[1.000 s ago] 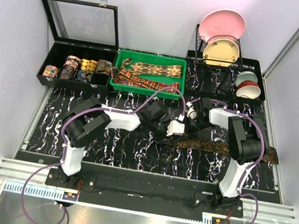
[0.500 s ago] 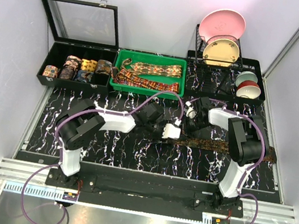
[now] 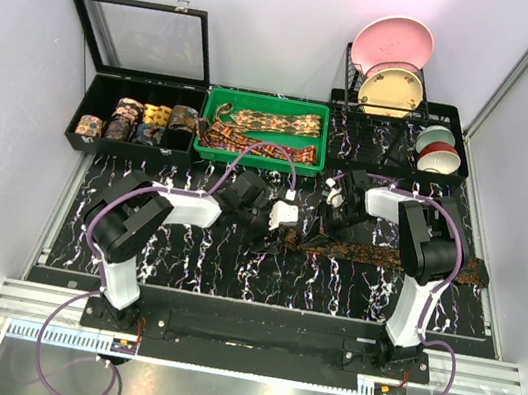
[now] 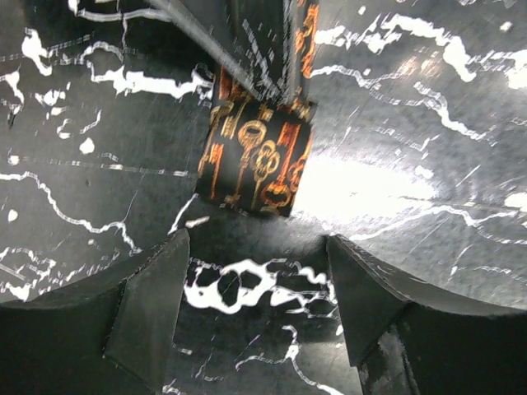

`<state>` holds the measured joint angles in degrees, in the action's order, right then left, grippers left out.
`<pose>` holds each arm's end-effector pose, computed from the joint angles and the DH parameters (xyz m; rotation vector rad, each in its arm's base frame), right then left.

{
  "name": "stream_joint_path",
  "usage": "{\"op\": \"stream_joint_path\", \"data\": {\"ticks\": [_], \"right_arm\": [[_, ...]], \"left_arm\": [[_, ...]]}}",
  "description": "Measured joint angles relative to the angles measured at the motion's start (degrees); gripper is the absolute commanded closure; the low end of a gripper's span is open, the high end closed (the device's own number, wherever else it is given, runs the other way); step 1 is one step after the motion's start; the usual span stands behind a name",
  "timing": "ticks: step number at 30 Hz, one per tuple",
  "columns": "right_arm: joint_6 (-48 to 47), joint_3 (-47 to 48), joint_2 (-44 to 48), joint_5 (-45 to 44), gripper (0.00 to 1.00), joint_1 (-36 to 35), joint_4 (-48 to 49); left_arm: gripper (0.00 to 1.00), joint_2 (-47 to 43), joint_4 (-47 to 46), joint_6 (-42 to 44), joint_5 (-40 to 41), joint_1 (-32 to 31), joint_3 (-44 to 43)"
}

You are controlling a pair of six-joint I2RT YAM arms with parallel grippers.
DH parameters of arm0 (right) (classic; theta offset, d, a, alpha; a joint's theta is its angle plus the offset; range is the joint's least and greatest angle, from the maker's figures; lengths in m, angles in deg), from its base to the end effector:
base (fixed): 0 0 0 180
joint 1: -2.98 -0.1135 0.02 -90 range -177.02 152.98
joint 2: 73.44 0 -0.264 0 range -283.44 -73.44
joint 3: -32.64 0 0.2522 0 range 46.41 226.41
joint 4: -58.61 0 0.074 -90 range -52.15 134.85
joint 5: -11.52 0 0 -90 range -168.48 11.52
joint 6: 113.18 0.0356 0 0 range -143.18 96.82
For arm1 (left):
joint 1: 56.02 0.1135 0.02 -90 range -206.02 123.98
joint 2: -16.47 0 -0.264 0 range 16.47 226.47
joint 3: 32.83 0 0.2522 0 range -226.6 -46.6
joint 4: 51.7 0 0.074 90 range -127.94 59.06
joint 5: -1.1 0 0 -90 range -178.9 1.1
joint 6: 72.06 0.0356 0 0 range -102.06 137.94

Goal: Roll the ties
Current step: Roll the tie at the center of the board.

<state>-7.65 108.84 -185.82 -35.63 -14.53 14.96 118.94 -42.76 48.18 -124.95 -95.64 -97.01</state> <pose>0.3186 0.1259 0.1102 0.1497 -2.8665 -1.1518 0.2522 -0.2360 0.1395 1.5741 1.7365 -0.8285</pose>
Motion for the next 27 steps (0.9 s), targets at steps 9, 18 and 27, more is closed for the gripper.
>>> {"op": "stream_joint_path", "data": {"ticks": [9,18,27], "right_arm": [[0.2,0.1,-0.2,0.3,1.0,0.0,0.0],[0.2,0.2,-0.2,0.3,1.0,0.0,0.0],[0.2,0.2,-0.2,0.3,1.0,0.0,-0.1]], "left_arm": [[0.36,2.5,-4.1,-1.4,-2.8,-0.2,-0.6],[0.42,3.0,-6.4,-1.1,-4.7,-0.4,-1.2],[0.57,2.8,-6.6,1.4,-4.9,-1.7,-1.2]]}}
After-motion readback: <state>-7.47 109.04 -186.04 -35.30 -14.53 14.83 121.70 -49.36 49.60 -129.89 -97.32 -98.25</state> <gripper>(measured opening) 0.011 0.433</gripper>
